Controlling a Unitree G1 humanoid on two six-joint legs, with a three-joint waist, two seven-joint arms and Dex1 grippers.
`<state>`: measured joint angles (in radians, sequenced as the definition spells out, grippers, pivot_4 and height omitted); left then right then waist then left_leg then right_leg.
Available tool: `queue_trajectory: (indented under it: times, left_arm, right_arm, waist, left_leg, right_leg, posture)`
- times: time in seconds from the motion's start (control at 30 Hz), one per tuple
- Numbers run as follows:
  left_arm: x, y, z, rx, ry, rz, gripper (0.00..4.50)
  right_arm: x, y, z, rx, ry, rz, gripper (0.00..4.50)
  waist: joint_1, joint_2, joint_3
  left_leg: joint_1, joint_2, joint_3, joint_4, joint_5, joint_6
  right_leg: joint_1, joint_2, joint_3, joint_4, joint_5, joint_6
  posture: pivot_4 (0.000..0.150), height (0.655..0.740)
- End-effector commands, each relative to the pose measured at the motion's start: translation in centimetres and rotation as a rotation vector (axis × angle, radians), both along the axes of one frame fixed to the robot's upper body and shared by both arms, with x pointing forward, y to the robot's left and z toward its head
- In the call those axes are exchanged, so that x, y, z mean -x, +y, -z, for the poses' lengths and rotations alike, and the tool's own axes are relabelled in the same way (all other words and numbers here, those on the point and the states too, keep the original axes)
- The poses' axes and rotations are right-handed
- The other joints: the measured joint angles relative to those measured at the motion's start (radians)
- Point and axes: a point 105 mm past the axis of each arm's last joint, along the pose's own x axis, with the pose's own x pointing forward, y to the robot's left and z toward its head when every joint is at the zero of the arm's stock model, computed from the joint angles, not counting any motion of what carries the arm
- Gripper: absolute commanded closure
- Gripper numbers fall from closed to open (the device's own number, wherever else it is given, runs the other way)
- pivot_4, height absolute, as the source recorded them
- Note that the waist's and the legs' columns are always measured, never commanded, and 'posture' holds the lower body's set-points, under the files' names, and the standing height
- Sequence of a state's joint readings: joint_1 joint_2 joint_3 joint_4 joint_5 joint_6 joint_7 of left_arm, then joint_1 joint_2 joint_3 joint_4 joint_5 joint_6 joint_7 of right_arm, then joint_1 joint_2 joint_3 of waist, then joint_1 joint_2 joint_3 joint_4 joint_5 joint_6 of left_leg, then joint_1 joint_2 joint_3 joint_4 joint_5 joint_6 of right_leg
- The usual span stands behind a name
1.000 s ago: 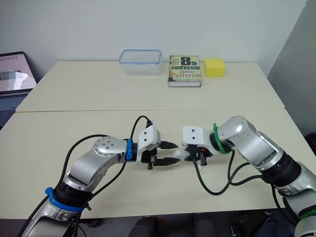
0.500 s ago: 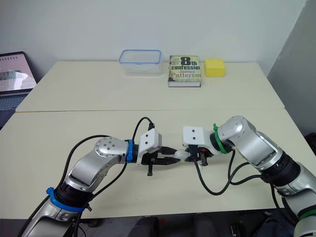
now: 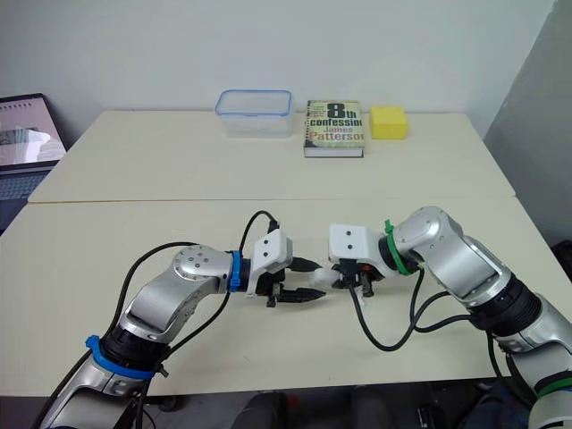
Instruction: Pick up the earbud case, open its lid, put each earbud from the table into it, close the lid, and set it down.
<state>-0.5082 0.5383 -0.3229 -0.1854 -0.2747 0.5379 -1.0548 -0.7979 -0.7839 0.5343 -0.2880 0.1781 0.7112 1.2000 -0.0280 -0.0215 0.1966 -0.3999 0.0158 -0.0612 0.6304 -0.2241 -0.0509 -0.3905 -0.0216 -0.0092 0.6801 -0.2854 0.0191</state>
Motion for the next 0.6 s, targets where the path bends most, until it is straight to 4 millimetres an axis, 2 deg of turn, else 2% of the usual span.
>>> queue_trajectory:
  times: [0.03,0.13,0.23,0.37,0.57,0.6]
  left_arm:
    - [0.12,-0.35,-1.10,0.026,-0.029,0.019,1.80]
    - [0.12,-0.39,-1.02,0.026,-0.030,0.018,1.80]
    - [0.02,-0.56,-1.04,0.033,-0.033,0.012,2.38]
    - [-0.04,-0.65,-1.03,0.038,-0.033,0.009,3.64]
    - [-0.01,-0.51,-0.76,0.035,-0.029,0.011,3.70]
    - [0.00,-0.44,-0.72,0.035,-0.027,0.010,3.70]
  right_arm:
    - [0.12,0.17,-1.16,-0.019,-0.042,-0.022,3.76]
    - [0.16,0.25,-1.19,-0.020,-0.042,-0.024,3.76]
    - [0.23,0.34,-1.24,-0.022,-0.041,-0.028,3.76]
    - [0.31,0.39,-1.26,-0.022,-0.040,-0.031,3.76]
    - [0.48,0.37,-1.36,-0.020,-0.041,-0.046,3.76]
    - [0.56,0.19,-1.33,-0.011,-0.041,-0.053,3.41]
  waist:
    - [0.000,0.000,0.000]
    - [0.000,0.000,0.000]
    - [0.000,0.000,0.000]
    - [0.000,0.000,0.000]
    - [0.000,0.000,0.000]
    - [0.000,0.000,0.000]
  left_leg:
    - [0.000,0.000,0.000,0.000,0.000,0.000]
    - [0.000,0.000,0.000,0.000,0.000,0.000]
    - [0.000,0.000,0.000,0.000,0.000,0.000]
    - [0.000,0.000,0.000,0.000,0.000,0.000]
    - [0.000,0.000,0.000,0.000,0.000,0.000]
    - [0.000,0.000,0.000,0.000,0.000,0.000]
  right_leg:
    - [0.000,0.000,0.000,0.000,0.000,0.000]
    - [0.000,0.000,0.000,0.000,0.000,0.000]
    - [0.000,0.000,0.000,0.000,0.000,0.000]
    - [0.000,0.000,0.000,0.000,0.000,0.000]
    - [0.000,0.000,0.000,0.000,0.000,0.000]
    - [0.000,0.000,0.000,0.000,0.000,0.000]
  posture:
    - [0.150,0.7400]
    - [0.150,0.7400]
    - [0.150,0.7400]
    - [0.150,0.7400]
    - [0.150,0.7400]
    - [0.150,0.7400]
